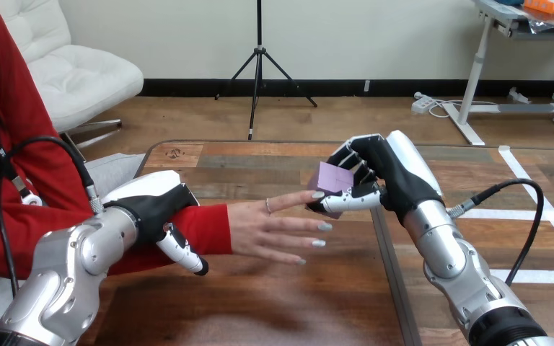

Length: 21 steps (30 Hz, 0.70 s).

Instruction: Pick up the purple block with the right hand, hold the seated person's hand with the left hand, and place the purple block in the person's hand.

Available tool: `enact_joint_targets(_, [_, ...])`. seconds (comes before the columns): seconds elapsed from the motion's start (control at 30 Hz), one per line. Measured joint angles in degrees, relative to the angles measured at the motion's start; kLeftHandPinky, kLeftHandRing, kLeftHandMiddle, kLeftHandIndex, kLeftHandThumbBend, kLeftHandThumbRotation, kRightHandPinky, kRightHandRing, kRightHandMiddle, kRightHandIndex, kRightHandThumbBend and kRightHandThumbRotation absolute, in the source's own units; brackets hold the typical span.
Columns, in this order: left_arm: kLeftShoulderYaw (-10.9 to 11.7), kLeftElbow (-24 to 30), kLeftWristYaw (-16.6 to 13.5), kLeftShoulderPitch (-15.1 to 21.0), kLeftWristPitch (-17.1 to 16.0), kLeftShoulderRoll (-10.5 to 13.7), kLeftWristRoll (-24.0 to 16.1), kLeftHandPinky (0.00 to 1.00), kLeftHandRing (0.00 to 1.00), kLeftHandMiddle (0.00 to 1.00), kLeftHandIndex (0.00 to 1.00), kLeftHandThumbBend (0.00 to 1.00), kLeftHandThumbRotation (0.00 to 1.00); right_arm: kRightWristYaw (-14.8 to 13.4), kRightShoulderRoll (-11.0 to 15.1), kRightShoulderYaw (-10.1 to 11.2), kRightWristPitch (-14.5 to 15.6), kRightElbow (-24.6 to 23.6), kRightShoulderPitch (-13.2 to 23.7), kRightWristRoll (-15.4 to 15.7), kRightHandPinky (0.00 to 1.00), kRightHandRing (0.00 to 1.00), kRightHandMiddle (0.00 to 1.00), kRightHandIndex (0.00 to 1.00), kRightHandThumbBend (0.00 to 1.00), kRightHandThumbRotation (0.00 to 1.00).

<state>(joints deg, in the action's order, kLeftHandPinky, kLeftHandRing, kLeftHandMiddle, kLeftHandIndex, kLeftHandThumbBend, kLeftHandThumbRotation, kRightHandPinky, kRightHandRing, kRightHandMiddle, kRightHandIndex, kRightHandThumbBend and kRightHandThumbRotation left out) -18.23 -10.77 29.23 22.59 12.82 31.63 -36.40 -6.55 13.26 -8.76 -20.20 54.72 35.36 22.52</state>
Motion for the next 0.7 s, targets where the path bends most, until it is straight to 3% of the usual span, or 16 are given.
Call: enact_joint_targets(0.7, [0.07, 0.0, -0.05, 0.11, 0.0, -0.82, 0.01, 0.11, 0.17, 0.26, 0.34, 0.66, 0.0, 1.24, -0.89, -0.72, 0.29, -2.49, 0.0, 0.16, 0.36, 0.37, 0.42, 0.44, 0.77, 0.0])
